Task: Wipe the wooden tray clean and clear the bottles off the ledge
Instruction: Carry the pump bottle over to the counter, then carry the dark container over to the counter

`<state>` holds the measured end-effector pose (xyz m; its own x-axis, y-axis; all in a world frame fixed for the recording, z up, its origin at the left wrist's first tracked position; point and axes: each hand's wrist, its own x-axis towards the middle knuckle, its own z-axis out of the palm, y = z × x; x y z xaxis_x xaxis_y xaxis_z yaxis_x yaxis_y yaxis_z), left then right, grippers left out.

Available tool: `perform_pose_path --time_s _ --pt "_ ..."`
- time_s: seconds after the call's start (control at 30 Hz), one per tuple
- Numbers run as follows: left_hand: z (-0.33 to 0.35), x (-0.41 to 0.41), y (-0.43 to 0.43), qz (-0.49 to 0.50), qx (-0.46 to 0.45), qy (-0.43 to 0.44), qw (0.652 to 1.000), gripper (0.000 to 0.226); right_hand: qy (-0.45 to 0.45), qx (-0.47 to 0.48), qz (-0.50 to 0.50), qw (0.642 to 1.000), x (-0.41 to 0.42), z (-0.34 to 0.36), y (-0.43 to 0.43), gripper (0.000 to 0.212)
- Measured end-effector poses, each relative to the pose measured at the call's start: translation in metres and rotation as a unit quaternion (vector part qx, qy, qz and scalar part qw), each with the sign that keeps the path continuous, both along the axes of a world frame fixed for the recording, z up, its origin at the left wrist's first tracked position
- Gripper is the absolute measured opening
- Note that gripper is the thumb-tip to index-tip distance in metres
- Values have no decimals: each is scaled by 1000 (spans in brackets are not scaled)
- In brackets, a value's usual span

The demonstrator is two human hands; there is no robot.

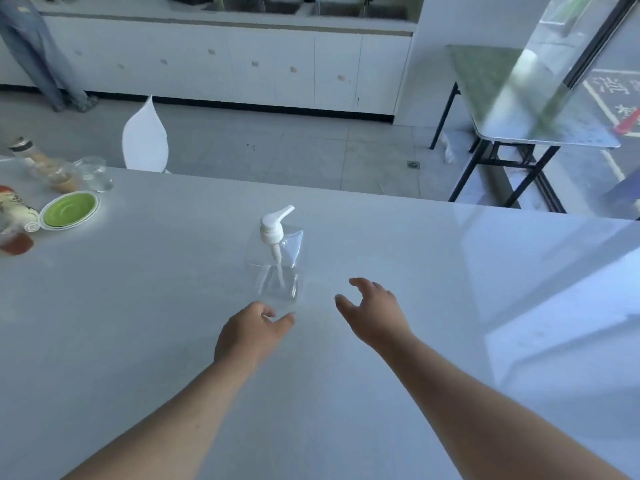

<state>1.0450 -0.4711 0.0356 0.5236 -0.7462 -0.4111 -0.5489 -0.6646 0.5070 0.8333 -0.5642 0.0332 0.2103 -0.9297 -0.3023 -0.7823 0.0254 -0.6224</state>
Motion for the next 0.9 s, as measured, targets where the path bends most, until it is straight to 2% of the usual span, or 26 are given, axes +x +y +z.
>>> perform_pose_path --time_s 0.03,0.17,0.27,0.43,0.7,0.83,0.9 --pt "1 -20 -1 -42 -4 -16 999 68 49 -36 20 998 -24 6 5 68" --pt "24 -119 -27 -212 -83 -105 968 89 165 -131 31 977 -127 33 27 80" --pt "50 -204 -36 -308 -112 -137 935 91 198 -150 -25 968 -214 52 55 84" --pt "82 -362 -13 -424 -136 -123 887 91 214 -149 -158 952 -369 80 139 83" --pt "117 -671 145 -607 -180 -76 770 92 241 -108 -367 892 -639 107 381 80" --pt "128 -796 245 -683 -193 -53 702 92 244 -94 -459 849 -737 111 510 77" --pt "130 -846 292 -708 -188 -37 679 91 242 -88 -500 827 -773 112 568 77"
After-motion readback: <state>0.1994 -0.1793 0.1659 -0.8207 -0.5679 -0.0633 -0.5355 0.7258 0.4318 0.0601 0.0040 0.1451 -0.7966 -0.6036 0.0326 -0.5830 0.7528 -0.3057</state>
